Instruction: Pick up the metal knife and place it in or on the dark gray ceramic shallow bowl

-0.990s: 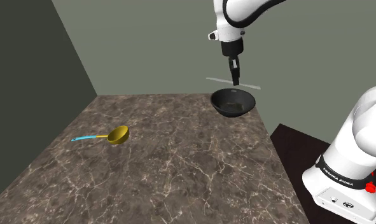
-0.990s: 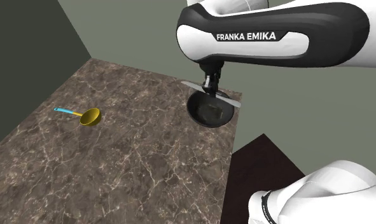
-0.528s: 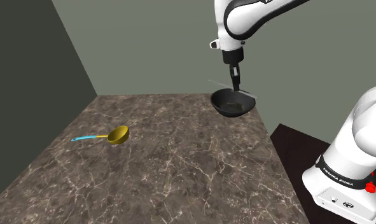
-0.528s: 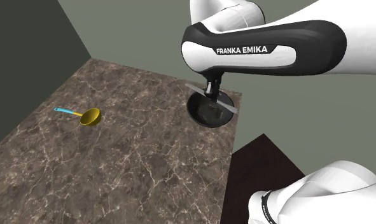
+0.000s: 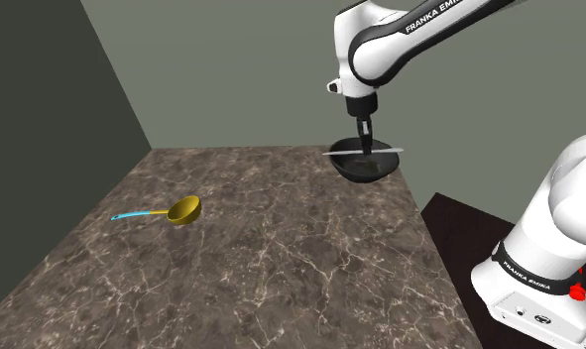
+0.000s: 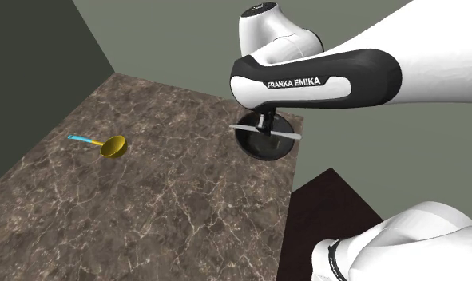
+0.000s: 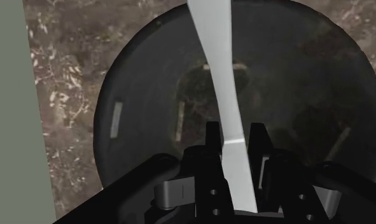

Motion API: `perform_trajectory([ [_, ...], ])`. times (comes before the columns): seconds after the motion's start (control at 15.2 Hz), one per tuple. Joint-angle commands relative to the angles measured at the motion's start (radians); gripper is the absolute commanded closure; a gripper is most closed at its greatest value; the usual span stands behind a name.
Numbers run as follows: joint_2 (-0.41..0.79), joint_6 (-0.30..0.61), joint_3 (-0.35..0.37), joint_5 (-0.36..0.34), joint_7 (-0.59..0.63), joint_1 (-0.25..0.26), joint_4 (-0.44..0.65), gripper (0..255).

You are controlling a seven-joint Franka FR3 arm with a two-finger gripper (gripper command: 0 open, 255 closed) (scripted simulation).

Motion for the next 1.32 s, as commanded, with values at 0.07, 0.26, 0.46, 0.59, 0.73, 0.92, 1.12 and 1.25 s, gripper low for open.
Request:
perform_trajectory([
  [0.07, 0.007, 0.015, 0.002, 0.000, 0.005, 0.001, -0.008, 255],
  [0.26, 0.007, 0.015, 0.002, 0.000, 0.005, 0.001, -0.008, 255],
  [0.46, 0.007, 0.015, 0.002, 0.000, 0.005, 0.001, -0.008, 255],
  [0.59, 0.007, 0.017, 0.002, 0.000, 0.005, 0.001, -0.010, 0],
  [0.73, 0.007, 0.016, 0.002, 0.000, 0.005, 0.002, -0.009, 0],
  [0.92, -0.002, -0.020, 0.003, 0.003, 0.003, 0.003, 0.019, 0],
  [1.12, -0.018, -0.117, 0.008, 0.010, 0.000, 0.008, 0.098, 0],
  [1.25, -0.018, -0.117, 0.008, 0.010, 0.000, 0.008, 0.098, 0],
])
